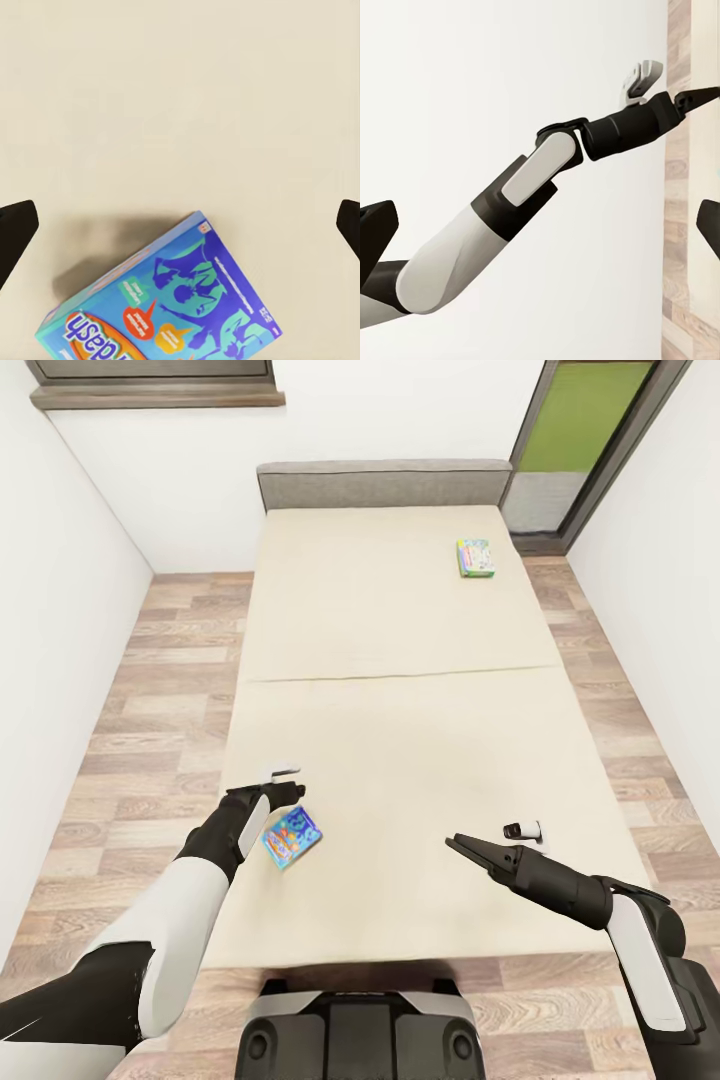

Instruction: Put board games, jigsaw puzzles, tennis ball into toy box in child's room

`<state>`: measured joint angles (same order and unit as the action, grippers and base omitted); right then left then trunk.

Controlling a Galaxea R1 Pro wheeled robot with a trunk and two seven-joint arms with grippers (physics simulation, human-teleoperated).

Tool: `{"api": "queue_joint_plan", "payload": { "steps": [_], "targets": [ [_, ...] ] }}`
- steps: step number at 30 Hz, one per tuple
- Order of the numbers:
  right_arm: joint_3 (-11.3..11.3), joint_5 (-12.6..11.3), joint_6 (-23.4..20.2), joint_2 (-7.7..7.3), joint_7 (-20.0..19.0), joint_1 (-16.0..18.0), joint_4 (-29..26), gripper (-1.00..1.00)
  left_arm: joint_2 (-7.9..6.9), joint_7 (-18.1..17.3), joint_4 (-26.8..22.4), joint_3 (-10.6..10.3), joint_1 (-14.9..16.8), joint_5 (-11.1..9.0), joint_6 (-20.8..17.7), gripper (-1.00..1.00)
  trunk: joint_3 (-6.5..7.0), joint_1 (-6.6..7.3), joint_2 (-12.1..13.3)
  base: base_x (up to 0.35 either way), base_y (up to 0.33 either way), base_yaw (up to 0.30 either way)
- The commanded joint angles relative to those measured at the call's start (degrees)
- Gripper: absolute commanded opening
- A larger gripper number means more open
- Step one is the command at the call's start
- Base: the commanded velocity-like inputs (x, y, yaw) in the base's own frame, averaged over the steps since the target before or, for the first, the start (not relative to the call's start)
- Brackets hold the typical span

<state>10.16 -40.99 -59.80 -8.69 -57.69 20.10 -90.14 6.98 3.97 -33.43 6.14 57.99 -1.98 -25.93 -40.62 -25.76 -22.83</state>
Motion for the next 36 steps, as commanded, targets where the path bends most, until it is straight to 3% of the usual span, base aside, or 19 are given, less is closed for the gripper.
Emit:
{"api": "queue_joint_plan", "payload": {
  "steps": [1, 36],
  "targets": [
    [0.0, 0.2, -0.2, -0.01, -0.3, 0.0, 0.0, 1.00, 0.06, 0.2, -0.1, 0.2, 0.0, -0.2, -0.3, 1.00, -0.16, -0.03, -0.1, 0.000, 0.000, 0.000],
    [0.0, 0.2, -0.2, -0.01, -0.2, 0.0, 0.1, 1.00, 0.10, 0.1, -0.1, 0.2, 0.0, -0.3, 1.0, 1.00, -3.45, -0.03, -0.1, 0.000, 0.000, 0.000]
  ]
}}
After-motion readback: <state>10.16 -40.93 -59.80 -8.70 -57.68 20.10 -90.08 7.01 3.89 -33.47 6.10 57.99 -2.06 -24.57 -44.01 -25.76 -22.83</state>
